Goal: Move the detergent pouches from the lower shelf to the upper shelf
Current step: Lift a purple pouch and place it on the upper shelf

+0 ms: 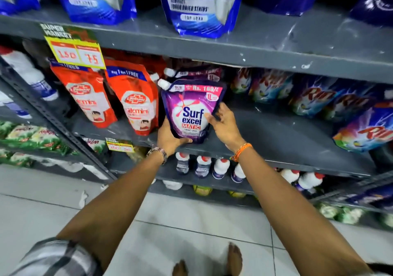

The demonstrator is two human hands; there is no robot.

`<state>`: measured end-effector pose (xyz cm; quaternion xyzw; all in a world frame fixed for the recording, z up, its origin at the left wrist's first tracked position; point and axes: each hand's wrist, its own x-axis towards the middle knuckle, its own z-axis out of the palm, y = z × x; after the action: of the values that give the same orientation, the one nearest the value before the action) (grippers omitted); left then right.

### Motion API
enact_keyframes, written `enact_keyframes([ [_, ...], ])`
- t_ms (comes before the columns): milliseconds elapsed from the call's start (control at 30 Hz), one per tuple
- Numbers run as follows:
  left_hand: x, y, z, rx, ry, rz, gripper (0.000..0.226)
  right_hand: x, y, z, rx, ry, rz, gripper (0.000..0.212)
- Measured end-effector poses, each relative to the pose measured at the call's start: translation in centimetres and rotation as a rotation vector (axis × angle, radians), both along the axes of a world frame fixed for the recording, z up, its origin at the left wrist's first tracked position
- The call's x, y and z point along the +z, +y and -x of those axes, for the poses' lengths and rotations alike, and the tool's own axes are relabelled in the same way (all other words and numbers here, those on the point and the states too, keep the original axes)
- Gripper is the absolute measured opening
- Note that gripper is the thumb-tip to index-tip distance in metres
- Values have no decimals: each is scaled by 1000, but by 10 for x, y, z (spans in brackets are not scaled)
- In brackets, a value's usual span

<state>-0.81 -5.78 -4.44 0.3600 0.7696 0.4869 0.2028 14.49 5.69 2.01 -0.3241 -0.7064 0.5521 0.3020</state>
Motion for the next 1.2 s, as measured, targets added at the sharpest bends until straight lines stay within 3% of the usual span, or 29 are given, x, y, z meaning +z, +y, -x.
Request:
enact_keyframes([
  [333,-22,-21,-14,14,-87,-6,102,-26,-16,-9,-145,20,6,25],
  [600,-8,-112,-89,-79,-118,1,91,-9,-96,-77,-157,44,-25,16],
  [933,108,-100,-135,-244,-44,-235,82,132,-108,-143,-236,237,-230,19],
  [1200,246,-29,-144,-319,95,-416,83,260,-45,-166,-318,355,-414,12],
])
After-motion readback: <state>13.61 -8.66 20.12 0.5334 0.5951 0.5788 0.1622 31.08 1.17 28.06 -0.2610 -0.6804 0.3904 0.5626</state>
